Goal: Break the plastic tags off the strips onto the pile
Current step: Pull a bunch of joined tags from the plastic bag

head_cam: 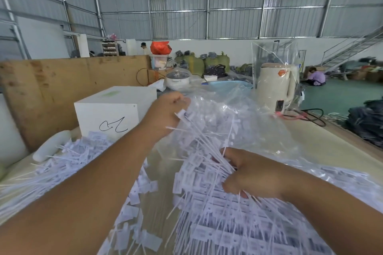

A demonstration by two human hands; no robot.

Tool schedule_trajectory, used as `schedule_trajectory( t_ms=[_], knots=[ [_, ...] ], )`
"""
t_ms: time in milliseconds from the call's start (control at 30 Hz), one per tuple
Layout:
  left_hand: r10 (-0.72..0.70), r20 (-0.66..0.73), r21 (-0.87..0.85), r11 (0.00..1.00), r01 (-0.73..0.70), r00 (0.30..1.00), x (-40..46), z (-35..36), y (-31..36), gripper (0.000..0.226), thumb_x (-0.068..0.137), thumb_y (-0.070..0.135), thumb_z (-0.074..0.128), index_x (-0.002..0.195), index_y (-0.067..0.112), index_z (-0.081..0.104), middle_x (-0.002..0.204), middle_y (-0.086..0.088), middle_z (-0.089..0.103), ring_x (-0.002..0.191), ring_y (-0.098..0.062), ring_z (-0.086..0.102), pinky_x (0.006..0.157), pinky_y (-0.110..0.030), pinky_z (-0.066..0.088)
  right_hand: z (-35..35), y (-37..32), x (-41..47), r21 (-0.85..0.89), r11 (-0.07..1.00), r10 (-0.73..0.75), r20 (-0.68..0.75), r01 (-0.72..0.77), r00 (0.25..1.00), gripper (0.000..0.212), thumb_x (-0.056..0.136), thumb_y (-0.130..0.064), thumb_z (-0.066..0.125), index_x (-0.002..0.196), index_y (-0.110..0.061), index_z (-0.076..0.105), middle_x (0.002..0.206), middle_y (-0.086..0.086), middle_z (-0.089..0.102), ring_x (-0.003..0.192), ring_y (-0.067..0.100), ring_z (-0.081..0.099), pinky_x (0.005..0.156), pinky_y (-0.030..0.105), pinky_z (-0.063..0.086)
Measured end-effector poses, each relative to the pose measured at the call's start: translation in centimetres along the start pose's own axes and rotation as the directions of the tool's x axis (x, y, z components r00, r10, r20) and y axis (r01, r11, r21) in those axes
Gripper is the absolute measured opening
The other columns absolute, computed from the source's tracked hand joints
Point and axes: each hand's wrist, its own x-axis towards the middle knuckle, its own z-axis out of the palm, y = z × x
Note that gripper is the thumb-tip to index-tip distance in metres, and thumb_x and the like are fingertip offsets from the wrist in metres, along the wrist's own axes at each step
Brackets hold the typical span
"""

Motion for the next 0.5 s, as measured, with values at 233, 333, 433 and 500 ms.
schedule_trajectory(
  t_ms=[233,333,433,500],
  knots=[
    [0.200,-0.132,0.261,0.952,-0.161,0.971,-1.0,-1.7,2.1,0.029,0.096,0.031,0.057,0.078,0.008,0.063,0.069,0.005,0.057,0.062,-0.010,0.050,0.055,-0.024,0.037,0.0,-0.8,1.2,-0.018,0.976,0.214,-0.143,-0.219,0.966,0.024,0.074,-0.006,0.064,0.094,-0.011,0.051,0.075,0.004,0.053,0.058,0.016,0.047,0.050,0.020,0.033],
    [0.272,-0.094,0.423,0.882,-0.209,0.958,-2.2,-1.1,2.2,0.018,0.097,0.027,0.050,0.086,0.020,0.063,0.074,0.004,0.061,0.068,-0.018,0.057,0.060,-0.030,0.045,0.4,-2.2,1.2,-0.099,0.968,0.213,-0.155,-0.229,0.965,0.023,0.078,-0.008,0.062,0.078,-0.015,0.040,0.070,0.001,0.043,0.054,0.014,0.037,0.045,0.020,0.026],
    [0.274,-0.026,0.591,0.780,-0.207,0.961,-2.6,-0.1,2.0,0.014,0.099,0.029,0.044,0.090,0.026,0.054,0.076,0.000,0.055,0.066,-0.021,0.051,0.060,-0.032,0.040,1.3,-3.6,1.3,-0.234,0.954,0.176,-0.079,-0.190,0.981,0.016,0.086,-0.009,0.055,0.100,-0.010,0.046,0.078,0.001,0.045,0.054,0.012,0.039,0.038,0.017,0.026],
    [0.276,-0.063,0.657,0.735,-0.168,0.959,-2.4,0.5,1.9,0.015,0.099,0.031,0.041,0.093,0.023,0.053,0.079,-0.002,0.054,0.070,-0.023,0.048,0.062,-0.032,0.038,2.0,-4.3,1.5,-0.311,0.938,0.143,-0.046,-0.150,0.989,0.033,0.090,-0.009,0.050,0.122,-0.008,0.043,0.089,0.003,0.050,0.061,0.011,0.044,0.039,0.016,0.031]
  ],
)
